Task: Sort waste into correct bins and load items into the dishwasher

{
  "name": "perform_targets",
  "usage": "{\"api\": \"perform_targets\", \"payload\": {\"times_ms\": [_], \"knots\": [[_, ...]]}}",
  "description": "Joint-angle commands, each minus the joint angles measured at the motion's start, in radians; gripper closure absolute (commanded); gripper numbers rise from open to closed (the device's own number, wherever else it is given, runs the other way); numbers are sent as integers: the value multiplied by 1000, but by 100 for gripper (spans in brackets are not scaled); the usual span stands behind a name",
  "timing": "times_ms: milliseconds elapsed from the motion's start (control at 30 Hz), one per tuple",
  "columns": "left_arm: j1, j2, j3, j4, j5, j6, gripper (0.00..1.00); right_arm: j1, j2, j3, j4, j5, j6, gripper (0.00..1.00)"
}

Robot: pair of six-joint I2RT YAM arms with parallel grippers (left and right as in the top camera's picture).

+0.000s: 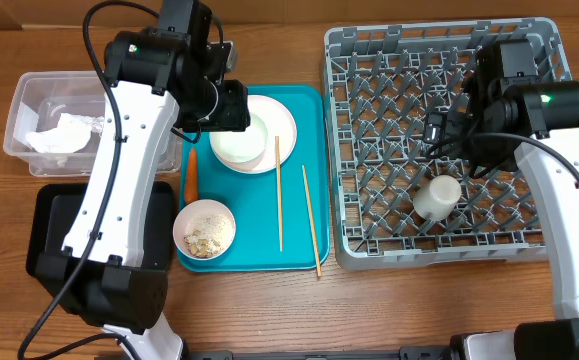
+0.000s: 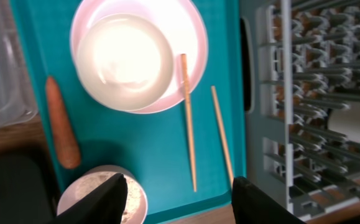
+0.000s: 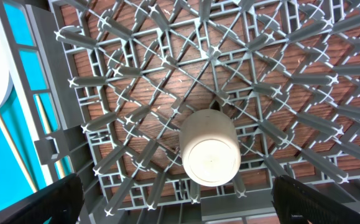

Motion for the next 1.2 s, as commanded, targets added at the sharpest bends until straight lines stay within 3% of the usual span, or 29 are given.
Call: {"api": "perform_targets", "payload": {"times_ms": [0, 333, 633, 1167], "knots": [[5, 5, -10, 2, -125, -64, 41, 2, -10, 19, 3, 2, -4, 0], [6, 63, -84, 57, -245, -204, 46, 2, -10, 19, 3, 2, -4, 0], [18, 167, -187, 216, -245, -237, 46, 2, -10, 19, 3, 2, -4, 0], [51, 357, -187, 254, -241, -240, 47, 2, -10, 19, 3, 2, -4, 0]]}}
